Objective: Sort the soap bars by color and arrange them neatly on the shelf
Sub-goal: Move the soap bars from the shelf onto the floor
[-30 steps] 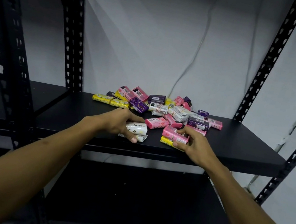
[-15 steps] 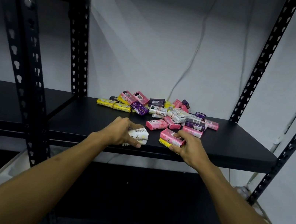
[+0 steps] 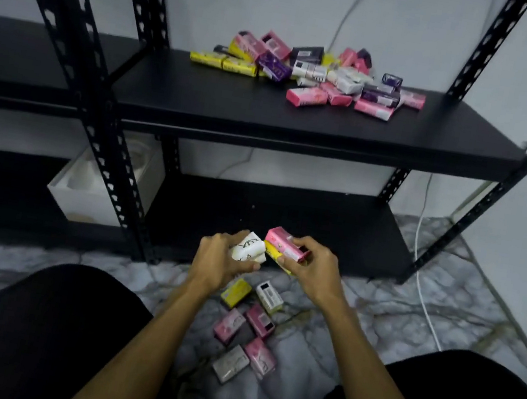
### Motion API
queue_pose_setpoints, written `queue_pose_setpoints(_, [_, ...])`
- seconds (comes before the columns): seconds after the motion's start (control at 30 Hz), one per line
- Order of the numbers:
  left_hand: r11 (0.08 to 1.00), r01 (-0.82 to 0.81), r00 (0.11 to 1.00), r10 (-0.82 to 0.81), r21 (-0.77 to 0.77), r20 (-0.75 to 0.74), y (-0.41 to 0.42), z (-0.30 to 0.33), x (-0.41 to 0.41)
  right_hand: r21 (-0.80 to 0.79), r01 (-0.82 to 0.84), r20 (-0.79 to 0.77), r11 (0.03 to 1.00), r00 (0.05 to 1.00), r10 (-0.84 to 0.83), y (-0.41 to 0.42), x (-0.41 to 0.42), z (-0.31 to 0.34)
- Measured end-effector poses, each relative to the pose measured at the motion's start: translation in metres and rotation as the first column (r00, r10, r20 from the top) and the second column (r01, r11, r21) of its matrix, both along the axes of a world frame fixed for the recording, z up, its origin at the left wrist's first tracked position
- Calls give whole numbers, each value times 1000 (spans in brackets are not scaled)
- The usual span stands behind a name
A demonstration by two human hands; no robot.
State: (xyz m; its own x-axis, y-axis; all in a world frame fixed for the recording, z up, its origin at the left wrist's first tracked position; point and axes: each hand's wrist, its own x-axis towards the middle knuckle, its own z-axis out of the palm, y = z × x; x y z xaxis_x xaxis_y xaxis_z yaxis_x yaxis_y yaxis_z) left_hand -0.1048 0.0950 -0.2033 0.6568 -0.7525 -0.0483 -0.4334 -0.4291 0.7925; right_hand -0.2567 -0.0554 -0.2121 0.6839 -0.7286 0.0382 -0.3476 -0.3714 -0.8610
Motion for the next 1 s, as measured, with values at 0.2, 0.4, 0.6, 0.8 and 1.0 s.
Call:
queue_pose_setpoints(0.2, [974, -76, 976, 116, 214, -182, 50, -108, -57, 205, 144, -146, 968, 983, -115, 64, -51, -115])
queue_pose_setpoints(0.4, [897, 114, 979, -29, 426, -202, 86, -191, -101, 288, 152, -360, 945, 932, -40, 100, -90, -192])
queue_pose_setpoints(0.6, [843, 103, 988, -25, 528, -153, 102, -220, -112, 295, 114, -446, 949, 895, 31, 115, -108, -225])
queue_pose_setpoints(0.8, [797, 10, 997, 35, 604, -62, 102, -247, -134, 236, 0, -529, 972, 839, 128, 129, -103, -254])
queue_pose_setpoints(1.0, [787, -36, 995, 83, 615, -48, 101, -272, -150, 153, -119, -568, 981, 802, 186, 137, -100, -281])
